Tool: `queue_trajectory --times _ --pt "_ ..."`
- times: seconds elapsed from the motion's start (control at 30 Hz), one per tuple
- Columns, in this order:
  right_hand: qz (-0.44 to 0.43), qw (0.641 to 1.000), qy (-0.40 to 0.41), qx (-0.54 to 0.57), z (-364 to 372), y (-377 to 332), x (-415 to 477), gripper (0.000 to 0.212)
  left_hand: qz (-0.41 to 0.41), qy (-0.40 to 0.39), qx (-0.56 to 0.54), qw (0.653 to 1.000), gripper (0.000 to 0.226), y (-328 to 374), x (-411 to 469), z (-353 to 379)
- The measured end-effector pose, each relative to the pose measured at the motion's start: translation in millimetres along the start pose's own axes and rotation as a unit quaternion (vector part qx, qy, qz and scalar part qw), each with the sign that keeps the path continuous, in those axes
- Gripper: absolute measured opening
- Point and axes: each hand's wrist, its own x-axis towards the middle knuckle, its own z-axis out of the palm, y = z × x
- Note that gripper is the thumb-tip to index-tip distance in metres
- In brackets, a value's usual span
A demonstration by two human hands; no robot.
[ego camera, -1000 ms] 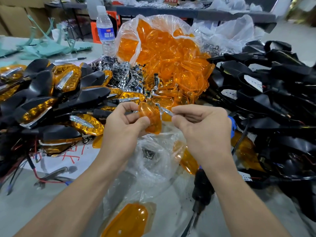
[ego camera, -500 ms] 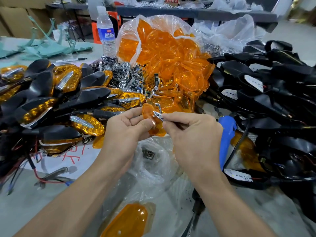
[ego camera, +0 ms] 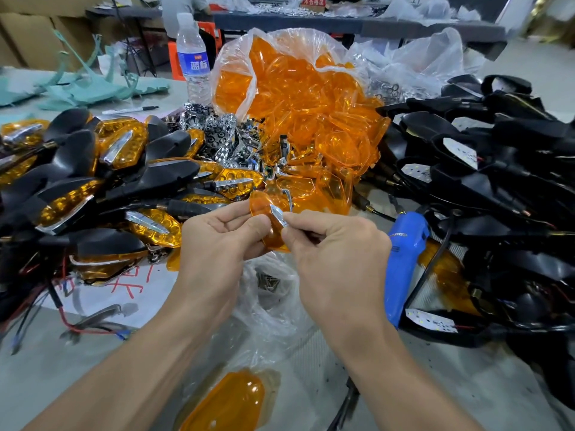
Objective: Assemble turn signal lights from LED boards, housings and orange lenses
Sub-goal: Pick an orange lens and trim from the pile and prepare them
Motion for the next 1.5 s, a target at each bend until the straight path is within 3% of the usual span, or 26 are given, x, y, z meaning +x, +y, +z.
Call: queue_trajectory --times 0.13,0.43,0.53,0.7,0.8,0.87,0.93,1.0,1.13,1.27,1.4,1.5 --pt "0.002 1.000 0.002 -0.006 1.3 -1.3 -1.4 0.017 0.001 0.018 -0.014 1.000 0.022 -0.1 -4.2 3.3" --pt "0.024 1.000 -0.016 0.007 1.2 1.3 -0.2 0.012 0.098 0.028 0.126 0.987 0.037 3.2 -7.4 4.7" --pt "0.004 1.000 -0.014 -0.009 1.4 0.8 -0.3 0.011 0.074 0.039 0.104 0.991 0.033 3.2 -7.9 4.9" --pt "0.011 0.999 -0.040 -0.005 0.4 5.9 4.7 0.012 -0.042 0.043 -0.023 0.998 0.023 0.9 -6.0 7.2" --pt "0.012 0.999 -0.049 -0.002 1.1 9.1 6.2 0.013 -0.036 0.050 -0.004 0.998 0.022 1.4 -6.6 7.2" --pt "0.020 0.998 -0.055 0.008 2.8 10.7 6.2 0.015 0.011 0.046 0.047 0.998 0.034 1.2 -10.5 8.3" --pt "0.027 0.997 -0.061 0.031 2.9 10.9 6.1 0.024 0.055 0.033 0.089 0.994 0.045 0.5 -13.4 11.0" --pt "0.020 0.997 -0.055 0.045 2.0 8.3 5.6 0.034 0.064 0.039 0.091 0.993 0.043 0.6 -11.6 12.8" --pt "-0.039 0.998 -0.047 0.027 4.1 0.3 -1.2 0.045 0.007 0.060 0.006 0.998 0.006 6.4 -4.3 15.2" --pt "-0.067 0.995 -0.072 0.001 6.4 -0.7 -2.4 0.042 -0.053 0.063 -0.044 0.996 0.014 8.2 3.4 7.2" --pt "0.021 0.997 -0.050 0.057 -0.4 4.9 5.6 0.039 -0.054 0.044 -0.073 0.995 0.024 13.0 9.2 1.5" --pt "0.148 0.961 -0.146 0.185 -2.9 8.5 12.4 0.042 -0.050 0.014 -0.091 0.994 0.025 14.0 10.8 0.3"
